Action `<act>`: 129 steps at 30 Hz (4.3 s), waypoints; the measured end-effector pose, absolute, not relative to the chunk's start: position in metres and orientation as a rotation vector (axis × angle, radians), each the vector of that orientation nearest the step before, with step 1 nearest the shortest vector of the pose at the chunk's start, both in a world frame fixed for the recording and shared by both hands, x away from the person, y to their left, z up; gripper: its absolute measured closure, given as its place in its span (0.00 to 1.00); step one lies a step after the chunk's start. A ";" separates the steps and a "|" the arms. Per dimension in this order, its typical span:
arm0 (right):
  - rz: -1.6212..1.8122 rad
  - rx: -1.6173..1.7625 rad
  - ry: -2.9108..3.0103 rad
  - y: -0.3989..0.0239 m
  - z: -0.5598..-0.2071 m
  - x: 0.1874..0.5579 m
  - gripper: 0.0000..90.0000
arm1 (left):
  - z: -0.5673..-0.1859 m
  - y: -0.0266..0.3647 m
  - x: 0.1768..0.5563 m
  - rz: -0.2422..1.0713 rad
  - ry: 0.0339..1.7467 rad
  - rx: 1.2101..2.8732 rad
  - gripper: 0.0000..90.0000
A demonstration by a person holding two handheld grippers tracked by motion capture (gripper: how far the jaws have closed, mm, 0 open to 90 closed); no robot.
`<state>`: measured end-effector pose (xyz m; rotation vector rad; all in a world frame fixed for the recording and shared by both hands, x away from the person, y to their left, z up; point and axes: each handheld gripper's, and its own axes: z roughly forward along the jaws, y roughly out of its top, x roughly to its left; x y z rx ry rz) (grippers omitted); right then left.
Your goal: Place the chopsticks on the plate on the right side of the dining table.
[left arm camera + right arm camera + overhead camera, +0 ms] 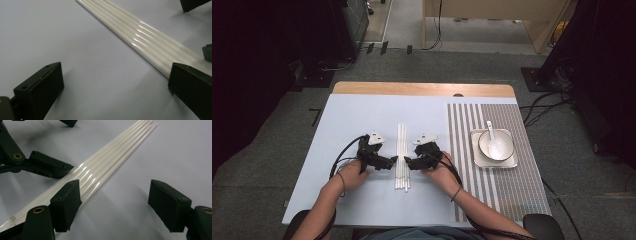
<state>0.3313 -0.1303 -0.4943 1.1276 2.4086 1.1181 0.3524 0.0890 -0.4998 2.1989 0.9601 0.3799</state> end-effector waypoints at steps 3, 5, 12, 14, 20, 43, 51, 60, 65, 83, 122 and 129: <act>1.120 1.118 2.415 -0.129 -0.494 0.330 0.31 | -0.500 0.089 0.352 0.380 0.958 2.199 0.00; 1.118 1.115 2.425 -0.127 -0.496 0.329 0.33 | -0.500 0.089 0.352 0.380 0.959 2.199 0.00; 1.105 1.103 2.428 -0.128 -0.496 0.329 0.36 | -0.500 0.089 0.352 0.380 0.959 2.200 0.00; 1.101 1.098 2.429 -0.128 -0.496 0.329 0.38 | -0.500 0.089 0.352 0.380 0.959 2.200 0.00; 1.109 1.081 2.443 -0.129 -0.495 0.329 0.44 | -0.500 0.089 0.352 0.380 0.960 2.199 0.00; 1.084 1.147 2.448 -0.143 -0.491 0.335 0.81 | -0.500 0.089 0.352 0.381 0.958 2.200 0.00; 1.090 1.216 2.448 -0.148 -0.490 0.338 0.88 | -0.500 0.089 0.352 0.381 0.959 2.200 0.00; 1.087 1.253 2.445 -0.153 -0.489 0.341 0.90 | -0.500 0.089 0.352 0.381 0.958 2.200 0.00; 1.076 1.265 2.440 -0.157 -0.488 0.343 0.91 | -0.500 0.089 0.352 0.381 0.959 2.199 0.00; 1.097 1.301 2.438 -0.168 -0.489 0.356 0.91 | -0.500 0.089 0.352 0.380 0.960 2.199 0.00; 1.021 1.262 2.332 -0.182 -0.491 0.327 0.92 | -0.500 0.089 0.352 0.381 0.959 2.199 0.00; 1.022 1.301 2.328 -0.190 -0.490 0.331 0.92 | -0.500 0.089 0.352 0.381 0.960 2.197 0.00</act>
